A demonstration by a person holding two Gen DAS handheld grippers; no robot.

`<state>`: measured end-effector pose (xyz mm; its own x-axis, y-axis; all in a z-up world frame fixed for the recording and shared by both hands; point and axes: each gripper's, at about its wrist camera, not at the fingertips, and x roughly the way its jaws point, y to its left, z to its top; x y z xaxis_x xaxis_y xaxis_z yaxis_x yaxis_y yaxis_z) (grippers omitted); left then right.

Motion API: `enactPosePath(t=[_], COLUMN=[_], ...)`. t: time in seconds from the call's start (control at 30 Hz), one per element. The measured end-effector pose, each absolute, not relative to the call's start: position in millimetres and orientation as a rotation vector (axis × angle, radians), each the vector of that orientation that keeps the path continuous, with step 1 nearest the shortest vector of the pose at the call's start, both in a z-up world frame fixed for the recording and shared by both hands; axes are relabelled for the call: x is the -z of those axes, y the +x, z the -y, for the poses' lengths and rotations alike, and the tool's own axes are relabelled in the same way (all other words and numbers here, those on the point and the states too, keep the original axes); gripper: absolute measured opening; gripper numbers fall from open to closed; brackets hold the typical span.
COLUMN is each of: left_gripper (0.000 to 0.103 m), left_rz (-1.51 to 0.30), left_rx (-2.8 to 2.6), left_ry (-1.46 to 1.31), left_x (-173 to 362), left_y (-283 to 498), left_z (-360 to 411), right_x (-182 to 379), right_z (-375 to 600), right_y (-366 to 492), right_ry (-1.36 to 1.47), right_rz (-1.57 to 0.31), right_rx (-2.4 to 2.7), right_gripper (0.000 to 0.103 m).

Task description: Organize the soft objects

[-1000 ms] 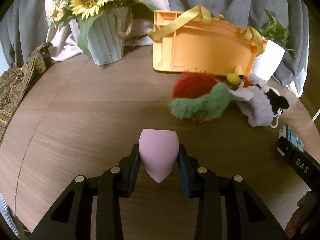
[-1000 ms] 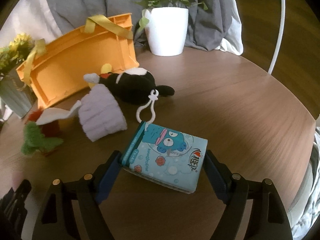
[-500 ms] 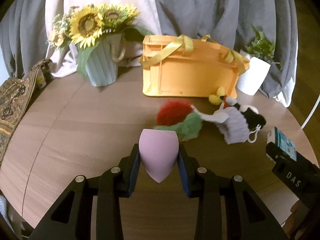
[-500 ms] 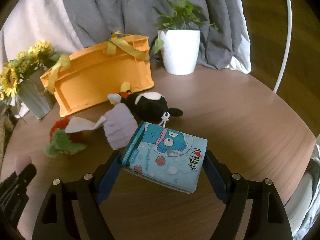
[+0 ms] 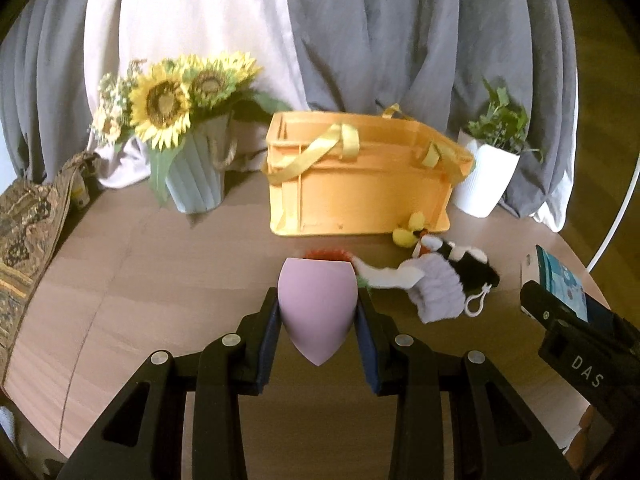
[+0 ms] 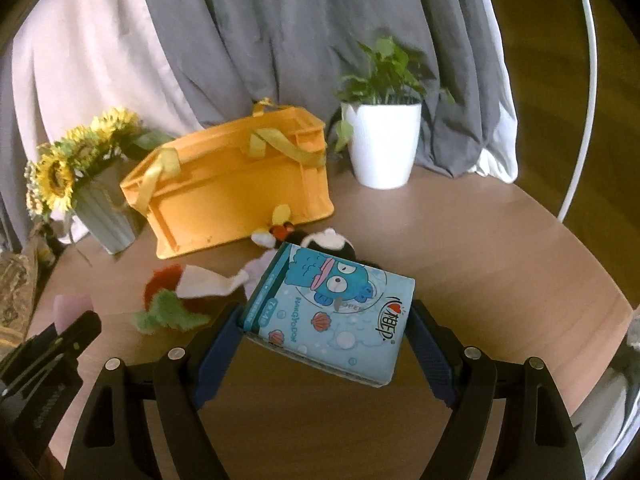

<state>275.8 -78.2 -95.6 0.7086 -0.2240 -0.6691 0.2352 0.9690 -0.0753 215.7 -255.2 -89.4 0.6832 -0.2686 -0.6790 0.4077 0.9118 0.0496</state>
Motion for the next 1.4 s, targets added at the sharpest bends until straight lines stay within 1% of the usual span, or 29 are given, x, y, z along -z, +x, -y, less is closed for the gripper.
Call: enactPosePath(t=[0.43, 1.4], left_gripper=[0.035, 0.035], left_rz=[-0.639, -0.487], left_rx=[0.258, 0.234], left_ry=[0.000, -0.046], left_x=[54, 3], left_y=[279, 324], left_z=[82, 102], right_x=[48, -6], right_z=[255, 277], right_y=[224, 276], right_ry=[0.159, 0.145], right_rz=[-0.618, -0.428], right_rx=[0.336, 0.263], right_gripper=[0.082, 0.082])
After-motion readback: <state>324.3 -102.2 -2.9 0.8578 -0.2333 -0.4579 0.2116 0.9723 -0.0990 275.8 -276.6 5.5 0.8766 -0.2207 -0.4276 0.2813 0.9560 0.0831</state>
